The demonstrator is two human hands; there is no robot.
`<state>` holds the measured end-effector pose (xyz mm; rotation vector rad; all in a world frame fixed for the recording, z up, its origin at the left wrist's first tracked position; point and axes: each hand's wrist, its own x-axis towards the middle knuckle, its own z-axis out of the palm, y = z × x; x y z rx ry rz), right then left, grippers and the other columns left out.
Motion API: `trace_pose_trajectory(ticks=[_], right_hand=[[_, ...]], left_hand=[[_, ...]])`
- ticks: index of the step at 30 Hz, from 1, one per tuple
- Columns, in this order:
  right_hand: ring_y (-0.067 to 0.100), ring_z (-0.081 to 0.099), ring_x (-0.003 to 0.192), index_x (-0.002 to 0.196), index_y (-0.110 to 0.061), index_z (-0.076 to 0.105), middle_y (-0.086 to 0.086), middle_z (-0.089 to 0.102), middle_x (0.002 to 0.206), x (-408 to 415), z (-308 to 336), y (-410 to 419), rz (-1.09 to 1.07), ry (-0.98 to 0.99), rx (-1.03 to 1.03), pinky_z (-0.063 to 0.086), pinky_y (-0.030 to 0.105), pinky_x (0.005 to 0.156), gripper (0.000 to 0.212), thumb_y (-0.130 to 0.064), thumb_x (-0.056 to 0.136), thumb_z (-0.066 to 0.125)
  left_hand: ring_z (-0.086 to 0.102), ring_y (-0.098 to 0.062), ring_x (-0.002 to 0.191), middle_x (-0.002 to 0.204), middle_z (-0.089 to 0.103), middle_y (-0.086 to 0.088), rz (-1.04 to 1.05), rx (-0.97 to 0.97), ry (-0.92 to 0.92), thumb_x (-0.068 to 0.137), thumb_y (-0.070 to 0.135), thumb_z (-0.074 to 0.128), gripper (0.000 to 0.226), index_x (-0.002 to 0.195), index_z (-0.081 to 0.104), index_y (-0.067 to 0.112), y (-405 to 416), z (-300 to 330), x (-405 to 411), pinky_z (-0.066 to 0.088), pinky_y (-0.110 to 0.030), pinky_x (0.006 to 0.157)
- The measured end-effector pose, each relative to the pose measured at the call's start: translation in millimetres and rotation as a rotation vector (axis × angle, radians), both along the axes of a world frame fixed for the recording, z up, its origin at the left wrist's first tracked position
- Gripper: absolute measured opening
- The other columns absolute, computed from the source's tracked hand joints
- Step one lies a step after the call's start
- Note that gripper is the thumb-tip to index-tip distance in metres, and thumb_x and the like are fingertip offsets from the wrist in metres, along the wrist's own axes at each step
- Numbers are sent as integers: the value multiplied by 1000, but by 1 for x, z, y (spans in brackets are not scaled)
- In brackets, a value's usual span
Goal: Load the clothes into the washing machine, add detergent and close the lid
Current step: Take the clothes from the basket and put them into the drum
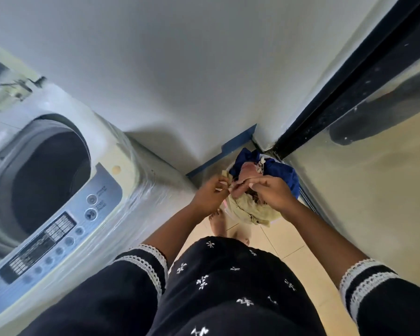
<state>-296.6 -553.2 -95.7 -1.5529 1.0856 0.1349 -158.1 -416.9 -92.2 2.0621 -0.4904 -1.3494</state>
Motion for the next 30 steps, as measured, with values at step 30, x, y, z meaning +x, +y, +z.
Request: trace_pose_trajectory(ticks=[30], right_hand=[[17,63,108,133,-44,49,-3,52,126,-57,116,62,149,-215,-69,57,39,90,72,-10,78,80]], left_hand=[[66,-14,81,92,64,6,120,-342,-383,85,18,65,34,114,47,26,48,97,-67,60,-37,69]])
